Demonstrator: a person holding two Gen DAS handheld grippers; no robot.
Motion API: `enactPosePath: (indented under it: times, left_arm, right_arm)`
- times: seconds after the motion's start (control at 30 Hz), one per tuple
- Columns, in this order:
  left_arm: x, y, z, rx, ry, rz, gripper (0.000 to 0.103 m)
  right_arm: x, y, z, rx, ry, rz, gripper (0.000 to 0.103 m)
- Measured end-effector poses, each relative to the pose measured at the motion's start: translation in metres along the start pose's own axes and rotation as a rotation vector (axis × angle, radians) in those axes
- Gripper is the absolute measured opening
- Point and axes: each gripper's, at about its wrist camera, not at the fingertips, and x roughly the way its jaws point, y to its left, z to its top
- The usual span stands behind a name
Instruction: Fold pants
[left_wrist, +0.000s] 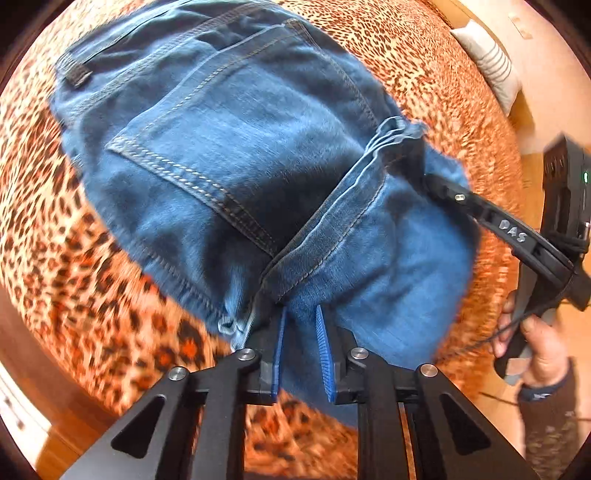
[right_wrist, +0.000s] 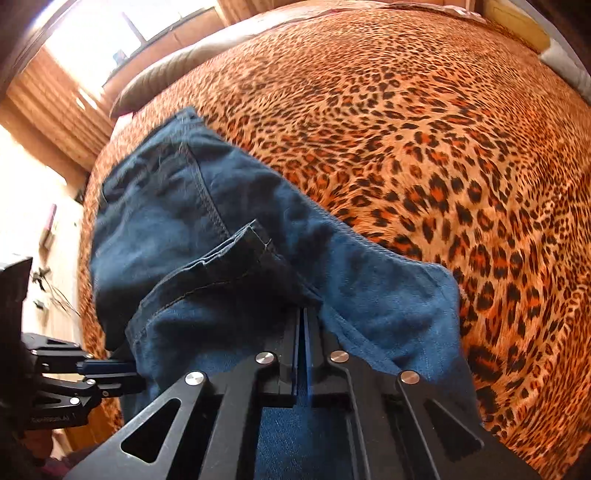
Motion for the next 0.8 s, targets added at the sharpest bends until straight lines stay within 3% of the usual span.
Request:
enactPosePath:
  times: [0.07,0.13,0.2,0.3,0.4,0.5,0.53,0.6,0.67,0.73,0.8]
  left_arm:
    - [-0.025,0.001,-0.012,0.010,-0.025,-0.087,0.023]
    - [-0.035,-0.001,-0.016,0.038,-0.043,-0.111,0.040]
    - [-0.032,-0.011,-0.029,0.063,-0.045,-0.136,0.043]
    - [0.004,-0.024,-0.041,0.103,0.059,-0.127,0.042]
    - [0.031,-0.028,-0.058,0.172,0.125,-0.004,0.027]
    - [0.005,-0.024,-0.059,0.192,0.124,-0.031,0.027]
    - [-0.007,-0.020,-0.050,0.168,0.103,-0.054,0.028]
    - [-0.035,0.008,-0.033,0.101,0.030,-0.077,0.031]
    - [-0.059,0.039,-0.017,0.015,-0.033,-0.089,0.039]
    - [-0.085,0.086,0.006,-0.134,-0.096,-0.119,0.051]
    - [-0.102,0.130,0.026,-0.283,-0.140,-0.173,0.054]
  right_arm:
    - [-0.027,-0.016,0.000,0.075,-0.048,0.045,0.009]
    - [-0.059,-0.031,-0.006,0.123,-0.104,0.109,0.010]
    - [-0.078,-0.038,-0.017,0.131,-0.127,0.125,0.013]
    - [-0.063,-0.039,-0.041,0.124,-0.065,0.093,0.013]
    - [-0.015,-0.052,-0.064,0.147,0.060,-0.012,0.008]
    - [-0.023,-0.054,-0.059,0.245,0.022,0.024,0.023]
    - [-0.029,-0.051,-0.055,0.247,0.008,0.034,0.026]
    - [-0.044,-0.040,-0.042,0.222,-0.039,0.077,0.045]
    - [-0.052,-0.025,-0.023,0.201,-0.068,0.097,0.054]
    - [-0.049,-0.008,0.003,0.187,-0.081,0.146,0.054]
    - [-0.043,0.008,0.026,0.176,-0.073,0.173,0.055]
